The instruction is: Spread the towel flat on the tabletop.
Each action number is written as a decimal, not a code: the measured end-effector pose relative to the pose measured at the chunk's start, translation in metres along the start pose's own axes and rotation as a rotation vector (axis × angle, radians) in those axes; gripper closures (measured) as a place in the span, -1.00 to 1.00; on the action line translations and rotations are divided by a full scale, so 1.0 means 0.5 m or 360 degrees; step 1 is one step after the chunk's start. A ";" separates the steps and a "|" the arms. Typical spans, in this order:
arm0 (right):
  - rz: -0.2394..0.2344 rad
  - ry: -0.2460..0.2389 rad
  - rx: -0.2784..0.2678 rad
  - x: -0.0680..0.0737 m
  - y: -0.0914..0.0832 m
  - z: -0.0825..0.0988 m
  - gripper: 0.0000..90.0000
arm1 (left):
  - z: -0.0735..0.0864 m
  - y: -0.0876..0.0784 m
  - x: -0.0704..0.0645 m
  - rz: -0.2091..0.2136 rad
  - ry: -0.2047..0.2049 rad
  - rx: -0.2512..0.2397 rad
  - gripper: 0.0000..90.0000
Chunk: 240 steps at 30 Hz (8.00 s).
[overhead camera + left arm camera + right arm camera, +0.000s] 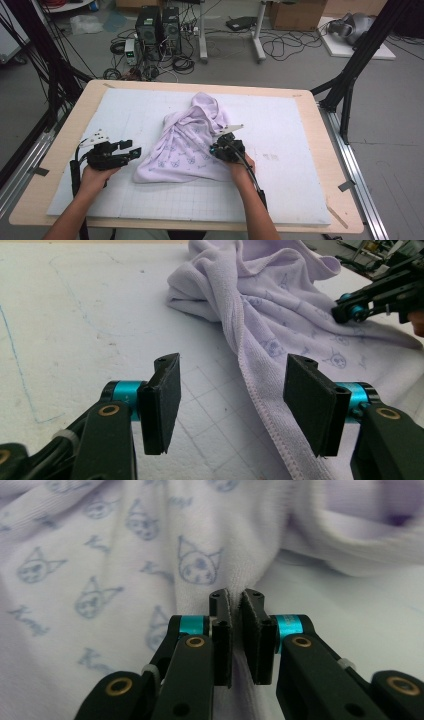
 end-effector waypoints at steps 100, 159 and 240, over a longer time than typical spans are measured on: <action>0.0553 0.0148 -0.0123 -0.136 -0.049 0.035 0.36 | -0.064 0.278 0.039 -0.0197 0.0040 0.0226 -0.13; 0.0222 0.0047 0.0003 0.013 -0.279 0.171 0.85 | 0.067 -0.076 -0.142 0.0153 0.0076 0.0394 0.94; -0.0061 0.0092 -0.0061 0.091 -0.269 0.150 0.44 | 0.039 -0.044 -0.136 0.0167 0.0058 0.0352 0.37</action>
Point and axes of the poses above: each handheld gripper's, and its own axes: y roughly forward along the jaws, z roughly out of its underside, x roughly to its left, the point moved 1 cm from there along y, roughly forward along the jaws, and after that the axes turned 13 degrees about -x, right-handed, at the moved point
